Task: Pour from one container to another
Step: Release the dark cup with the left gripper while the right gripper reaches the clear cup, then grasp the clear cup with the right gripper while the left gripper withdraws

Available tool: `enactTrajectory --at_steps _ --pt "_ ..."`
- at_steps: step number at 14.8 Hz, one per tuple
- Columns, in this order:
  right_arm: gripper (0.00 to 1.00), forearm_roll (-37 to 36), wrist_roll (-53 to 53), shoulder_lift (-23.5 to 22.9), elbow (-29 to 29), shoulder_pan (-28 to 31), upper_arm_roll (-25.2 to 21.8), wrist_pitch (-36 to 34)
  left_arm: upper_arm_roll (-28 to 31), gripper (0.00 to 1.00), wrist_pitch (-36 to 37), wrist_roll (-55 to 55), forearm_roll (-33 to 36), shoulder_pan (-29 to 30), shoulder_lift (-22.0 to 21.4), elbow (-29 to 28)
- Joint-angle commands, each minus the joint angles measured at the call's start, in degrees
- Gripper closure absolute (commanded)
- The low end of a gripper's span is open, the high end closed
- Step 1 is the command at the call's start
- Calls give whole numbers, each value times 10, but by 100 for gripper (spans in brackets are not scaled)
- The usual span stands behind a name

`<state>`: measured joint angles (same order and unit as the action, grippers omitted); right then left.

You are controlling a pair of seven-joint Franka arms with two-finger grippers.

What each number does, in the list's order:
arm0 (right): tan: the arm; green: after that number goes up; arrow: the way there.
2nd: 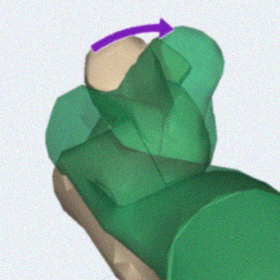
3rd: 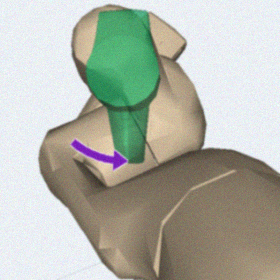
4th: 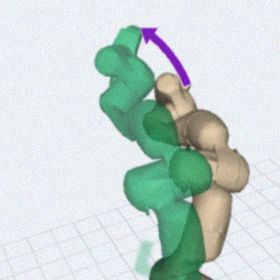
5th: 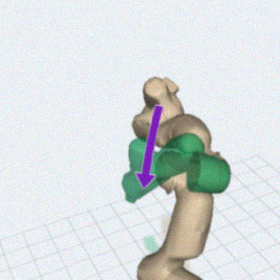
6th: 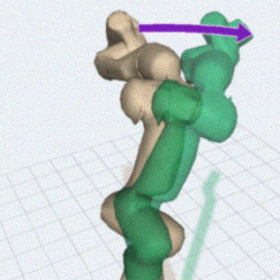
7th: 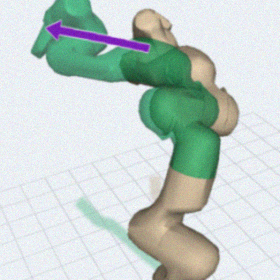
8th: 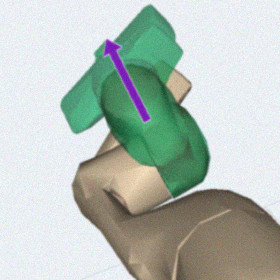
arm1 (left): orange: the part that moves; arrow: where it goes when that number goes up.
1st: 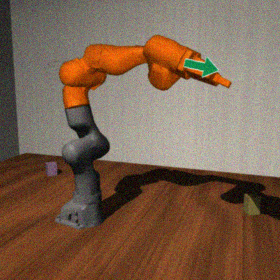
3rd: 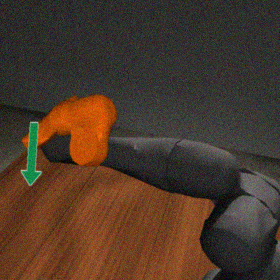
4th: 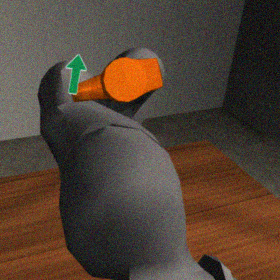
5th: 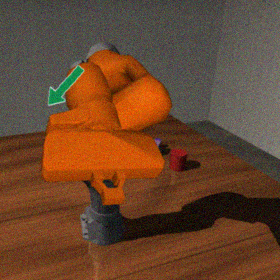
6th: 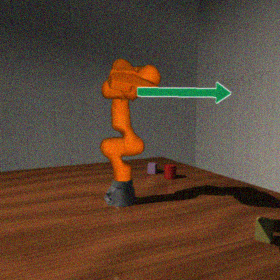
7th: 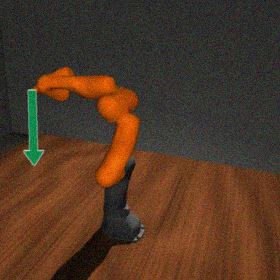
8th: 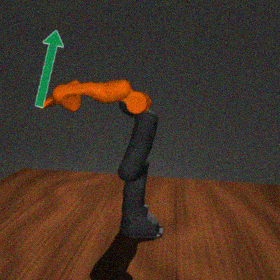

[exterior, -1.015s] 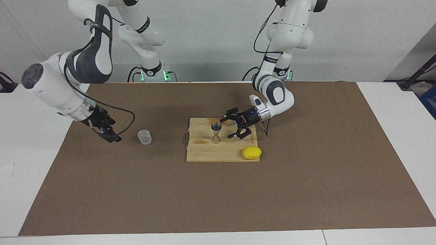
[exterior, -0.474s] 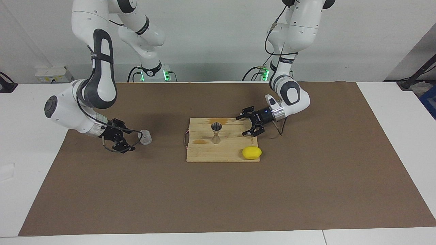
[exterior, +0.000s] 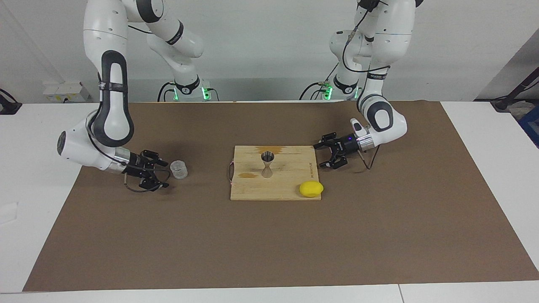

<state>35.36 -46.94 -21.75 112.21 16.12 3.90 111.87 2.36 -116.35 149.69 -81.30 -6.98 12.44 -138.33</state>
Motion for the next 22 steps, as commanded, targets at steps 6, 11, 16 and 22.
enactTrajectory --at_steps 6,11,16,22 --pt "7 46 13 21 38 -3 8 8 1 0 99 -97 251 129 -5 81" --pt "16 68 8 23 43 -9 9 8 38 0 154 -293 365 135 -41 136" --pt "52 84 4 29 43 -8 8 2 41 0 208 -530 508 131 -77 230" --pt "92 88 -98 62 35 -44 8 18 41 0 286 -807 637 131 -137 303"
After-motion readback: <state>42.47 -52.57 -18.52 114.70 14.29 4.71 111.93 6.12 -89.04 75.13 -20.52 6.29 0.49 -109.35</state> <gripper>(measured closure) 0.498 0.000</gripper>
